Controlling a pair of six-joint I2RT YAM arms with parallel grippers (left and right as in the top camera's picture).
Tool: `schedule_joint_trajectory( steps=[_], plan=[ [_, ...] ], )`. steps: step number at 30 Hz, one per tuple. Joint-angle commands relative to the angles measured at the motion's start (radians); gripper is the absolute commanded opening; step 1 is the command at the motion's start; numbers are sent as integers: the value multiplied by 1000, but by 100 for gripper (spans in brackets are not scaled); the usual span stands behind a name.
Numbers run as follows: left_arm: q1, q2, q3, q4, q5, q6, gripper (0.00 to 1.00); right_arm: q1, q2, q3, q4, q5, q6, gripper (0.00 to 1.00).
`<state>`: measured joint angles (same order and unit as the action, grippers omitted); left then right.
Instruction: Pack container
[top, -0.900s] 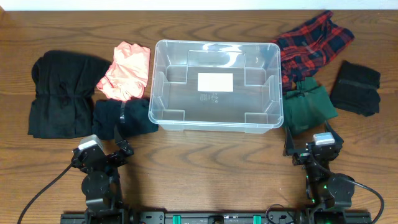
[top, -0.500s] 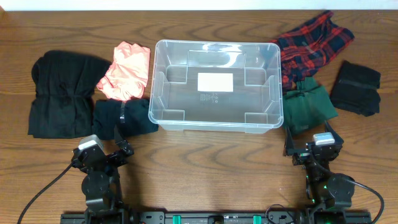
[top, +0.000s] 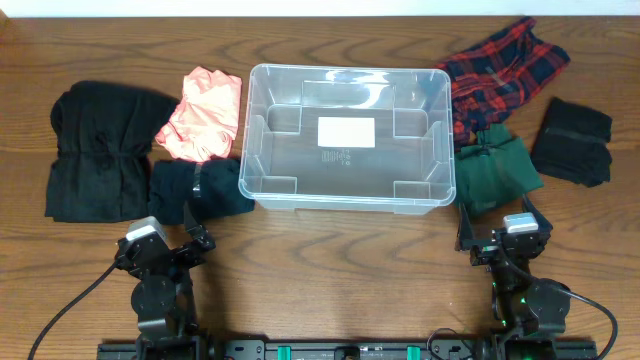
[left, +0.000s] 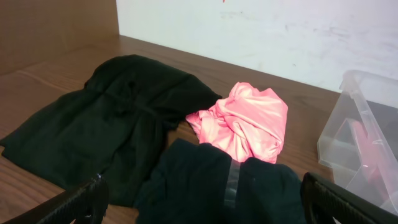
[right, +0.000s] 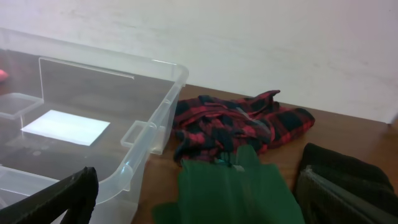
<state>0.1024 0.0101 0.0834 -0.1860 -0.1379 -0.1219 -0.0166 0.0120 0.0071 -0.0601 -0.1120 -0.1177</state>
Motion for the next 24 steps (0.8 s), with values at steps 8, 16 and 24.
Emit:
schedule_joint_trajectory(
  steps=[8, 16, 24],
  plan=[
    [-3, -6, -16, -22, -4, 21, 98, -13, -4, -2, -4, 4, -11, 99],
    [-3, -4, -16, -28, -3, 20, 98, -13, -4, -2, -4, 4, -11, 99],
    [-3, 90, -13, -35, -3, -46, 98, -13, -4, -2, -4, 4, -11, 99]
  ],
)
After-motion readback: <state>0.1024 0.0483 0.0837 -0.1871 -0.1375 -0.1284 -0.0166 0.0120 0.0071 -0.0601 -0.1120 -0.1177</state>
